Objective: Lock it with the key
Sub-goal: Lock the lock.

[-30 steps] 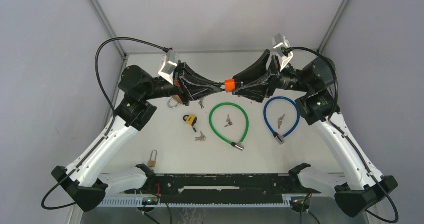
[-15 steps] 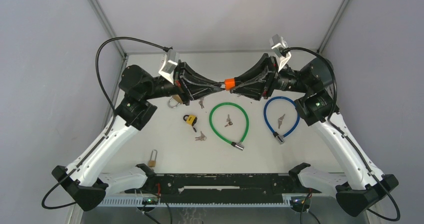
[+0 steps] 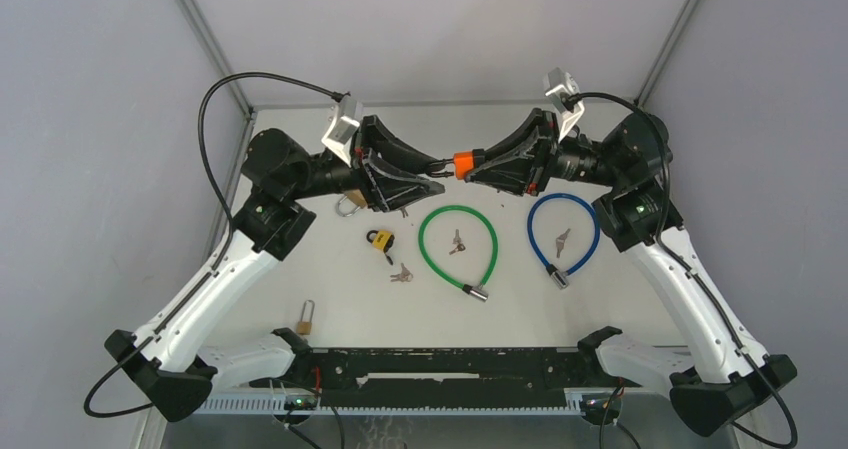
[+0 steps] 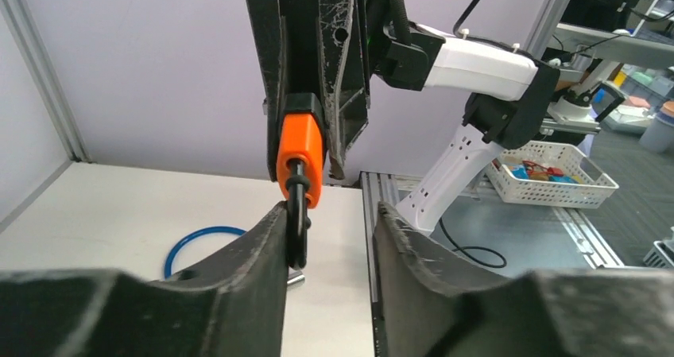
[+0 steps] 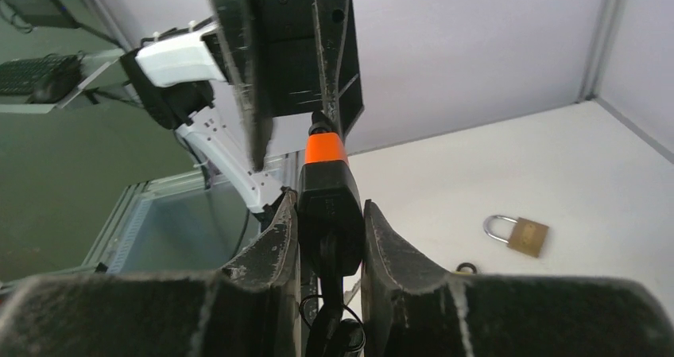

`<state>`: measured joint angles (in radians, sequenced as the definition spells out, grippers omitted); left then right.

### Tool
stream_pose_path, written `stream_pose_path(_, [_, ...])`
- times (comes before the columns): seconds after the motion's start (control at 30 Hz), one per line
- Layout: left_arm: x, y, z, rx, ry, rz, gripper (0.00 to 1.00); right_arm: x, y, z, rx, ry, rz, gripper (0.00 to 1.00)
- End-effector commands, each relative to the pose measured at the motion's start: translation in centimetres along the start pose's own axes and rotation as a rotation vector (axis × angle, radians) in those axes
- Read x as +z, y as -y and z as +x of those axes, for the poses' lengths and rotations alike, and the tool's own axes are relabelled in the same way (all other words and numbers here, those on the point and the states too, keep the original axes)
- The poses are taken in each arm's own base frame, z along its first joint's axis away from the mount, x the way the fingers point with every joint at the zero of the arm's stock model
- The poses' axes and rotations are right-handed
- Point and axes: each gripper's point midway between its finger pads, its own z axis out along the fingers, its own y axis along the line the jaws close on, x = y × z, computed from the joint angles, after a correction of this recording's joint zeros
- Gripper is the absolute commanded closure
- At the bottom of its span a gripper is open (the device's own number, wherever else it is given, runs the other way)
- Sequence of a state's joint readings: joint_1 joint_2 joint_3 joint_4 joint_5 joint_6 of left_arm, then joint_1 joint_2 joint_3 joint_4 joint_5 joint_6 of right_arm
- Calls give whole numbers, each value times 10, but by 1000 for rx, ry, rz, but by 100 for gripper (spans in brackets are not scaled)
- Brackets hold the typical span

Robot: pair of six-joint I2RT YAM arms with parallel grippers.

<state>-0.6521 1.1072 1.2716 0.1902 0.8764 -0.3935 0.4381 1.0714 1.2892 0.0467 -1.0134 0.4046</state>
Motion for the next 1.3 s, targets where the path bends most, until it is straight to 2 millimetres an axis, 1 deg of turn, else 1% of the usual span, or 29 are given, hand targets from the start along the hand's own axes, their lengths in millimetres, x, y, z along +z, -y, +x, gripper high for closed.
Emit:
stream_pose_path(0.0, [-7,-2,-2,29,-10,-28,47,-10,1,-22,-47,55,57,100])
stream_pose_path(0.07, [-13,-6,-4,48,-17,-59,41,-12,2,-22,-44,50,64,100])
stream_pose_path(0.13, [-17,-11,-3,75,-41,-88,39,-13,1,-21,-45,48,65,100])
stream_pose_path(0.17, [-19,-14,-3,78,-52,-107,39,-13,1,-21,-44,46,63,100])
stream_pose_path(0.23, [-21,-20,-3,73,-67,-147,47,-13,-2,-21,-54,44,50,100])
stream_pose_path(0.27, [-22,-23,-4,68,-65,-166,54,-13,-3,-21,-58,44,43,100])
stream_pose_path(0.33, [-21,-25,-6,51,-60,-182,60,-13,-4,-22,-65,46,38,100])
stream_pose_path(0.43, [-20,-22,-5,31,-58,-164,61,-12,-5,-21,-59,42,28,100])
stream_pose_path(0.6, [-17,-13,-13,53,-27,-111,53,-12,-6,-20,-54,36,22,100])
stream_pose_path(0.67, [-14,-14,-19,48,-1,-107,53,-11,-6,-20,-54,37,20,100])
stream_pose_path(0.77, [-8,-12,-22,23,18,-88,56,-10,-7,-19,-54,36,18,100])
stream_pose_path(0.9, [-5,-11,-16,15,8,-73,65,-10,-7,-19,-57,36,21,100])
stream_pose_path(1.07, [-2,-9,-15,8,4,-56,76,-9,-8,-18,-57,32,13,100])
stream_pose_path(1.1, [-1,-7,-16,6,6,-51,81,-9,-8,-17,-56,30,13,100])
stream_pose_path(1.17, [1,-5,-16,2,9,-37,95,-9,-9,-16,-56,27,8,100])
stream_pose_path(1.2, [1,-3,-17,5,13,-32,99,-9,-9,-16,-57,25,7,100])
stream_pose_path(1.27, [4,-1,-17,3,17,-16,100,-9,-9,-16,-57,27,9,100])
